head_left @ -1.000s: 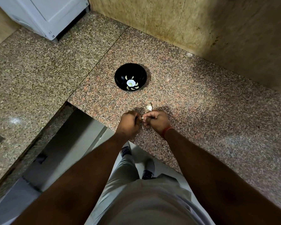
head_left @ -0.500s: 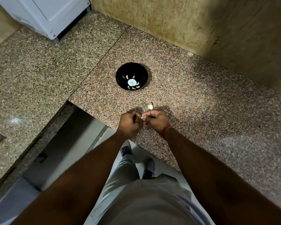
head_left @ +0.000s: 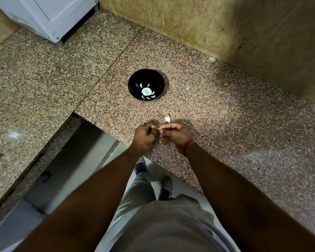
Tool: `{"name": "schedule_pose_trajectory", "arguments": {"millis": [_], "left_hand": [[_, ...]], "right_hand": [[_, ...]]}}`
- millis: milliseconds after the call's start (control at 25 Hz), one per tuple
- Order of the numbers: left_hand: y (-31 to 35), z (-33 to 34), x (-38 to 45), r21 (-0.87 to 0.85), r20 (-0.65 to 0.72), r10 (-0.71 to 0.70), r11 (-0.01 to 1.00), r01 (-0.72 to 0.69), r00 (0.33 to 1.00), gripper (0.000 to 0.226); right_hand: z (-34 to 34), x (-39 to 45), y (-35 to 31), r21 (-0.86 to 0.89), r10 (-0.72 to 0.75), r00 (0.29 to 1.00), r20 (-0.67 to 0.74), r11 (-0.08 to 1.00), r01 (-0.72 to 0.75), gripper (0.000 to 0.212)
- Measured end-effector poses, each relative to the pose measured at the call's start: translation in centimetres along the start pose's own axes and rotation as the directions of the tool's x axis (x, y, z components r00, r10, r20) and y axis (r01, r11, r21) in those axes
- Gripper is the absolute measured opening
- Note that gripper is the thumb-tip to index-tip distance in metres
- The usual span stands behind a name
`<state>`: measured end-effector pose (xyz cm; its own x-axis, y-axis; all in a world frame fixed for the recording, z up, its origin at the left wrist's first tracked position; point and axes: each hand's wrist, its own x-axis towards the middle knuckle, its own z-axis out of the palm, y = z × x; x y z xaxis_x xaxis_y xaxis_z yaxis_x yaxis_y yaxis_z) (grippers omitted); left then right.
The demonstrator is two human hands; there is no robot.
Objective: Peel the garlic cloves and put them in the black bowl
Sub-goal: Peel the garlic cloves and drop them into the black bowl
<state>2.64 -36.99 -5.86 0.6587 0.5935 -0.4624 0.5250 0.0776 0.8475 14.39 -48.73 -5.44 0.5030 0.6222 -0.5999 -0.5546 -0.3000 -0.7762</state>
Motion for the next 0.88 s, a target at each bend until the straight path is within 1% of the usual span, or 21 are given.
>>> {"name": "schedule_pose_trajectory", "arguments": {"millis": [120, 240, 280, 360, 400, 440, 480, 560, 640, 720, 760, 800, 880], "left_hand": [[-0.1, 0.2, 0.2, 0.019, -0.049, -0.007, 1.0, 0.008, 0.999, 0.014], [-0.5, 0.3, 0.5, 0.069, -0.082, -0.029, 0.997, 0.034, 0.996, 0.013], [-0.6, 0.3, 0.5, 0.069, -0.089, -0.042, 0.996, 0.048, 0.995, 0.013], [-0.8, 0.4, 0.4, 0.039, -0.111, -0.077, 0.996, 0.082, 0.991, 0.011], [-0.9, 0.3, 0.4, 0.015, -0.118, -0.096, 0.995, 0.098, 0.988, 0.01], [-1.0, 0.3, 0.2, -0.023, -0.122, -0.117, 0.993, 0.115, 0.986, 0.01], [-1.0, 0.3, 0.0, -0.077, -0.122, -0.143, 0.988, 0.134, 0.982, 0.011], [-1.1, 0.4, -0.2, -0.212, -0.139, -0.203, 0.962, 0.171, 0.969, 0.012], [-1.3, 0.3, -0.4, -0.369, -0.176, -0.268, 0.91, 0.189, 0.947, 0.012], [-1.4, 0.1, -0.6, -0.476, -0.21, -0.318, 0.859, 0.188, 0.924, 0.004], [-1.5, 0.0, -0.8, -0.505, -0.217, -0.34, 0.841, 0.193, 0.915, 0.002], [-1.6, -0.1, -1.0, -0.523, -0.223, -0.356, 0.829, 0.197, 0.907, 0.007], [-2.0, -0.5, -1.4, -0.514, -0.251, -0.354, 0.837, 0.186, 0.901, 0.017]], "right_hand": [[-0.3, 0.0, 0.1, 0.072, 0.007, 1.0, -0.022, 0.997, -0.005, 0.024], [-1.1, 0.4, 0.5, 0.024, 0.003, 0.997, -0.075, 1.0, -0.001, 0.021], [-1.4, 0.5, 0.8, -0.023, -0.006, 0.992, -0.123, 1.0, 0.003, 0.019], [-1.9, 0.8, 1.4, -0.18, -0.063, 0.964, -0.257, 0.984, 0.016, 0.014], [-2.1, 1.0, 1.8, -0.283, -0.124, 0.945, -0.303, 0.958, 0.035, 0.017], [-2.2, 1.0, 2.0, -0.391, -0.198, 0.927, -0.319, 0.918, 0.061, 0.023], [-2.1, 1.0, 2.2, -0.491, -0.27, 0.913, -0.305, 0.866, 0.092, 0.028], [-1.9, 0.8, 2.4, -0.648, -0.378, 0.896, -0.234, 0.747, 0.146, 0.031], [-1.4, 0.2, 2.6, -0.772, -0.472, 0.865, -0.169, 0.609, 0.182, 0.031], [-1.0, -0.4, 3.0, -0.854, -0.561, 0.826, -0.061, 0.457, 0.247, 0.027], [-0.7, -0.8, 3.2, -0.871, -0.571, 0.821, 0.001, 0.403, 0.281, 0.026], [-0.4, -1.0, 3.4, -0.875, -0.558, 0.828, 0.052, 0.375, 0.307, 0.027], [0.3, -0.9, 3.1, -0.873, -0.504, 0.853, 0.133, 0.348, 0.342, 0.032]]}}
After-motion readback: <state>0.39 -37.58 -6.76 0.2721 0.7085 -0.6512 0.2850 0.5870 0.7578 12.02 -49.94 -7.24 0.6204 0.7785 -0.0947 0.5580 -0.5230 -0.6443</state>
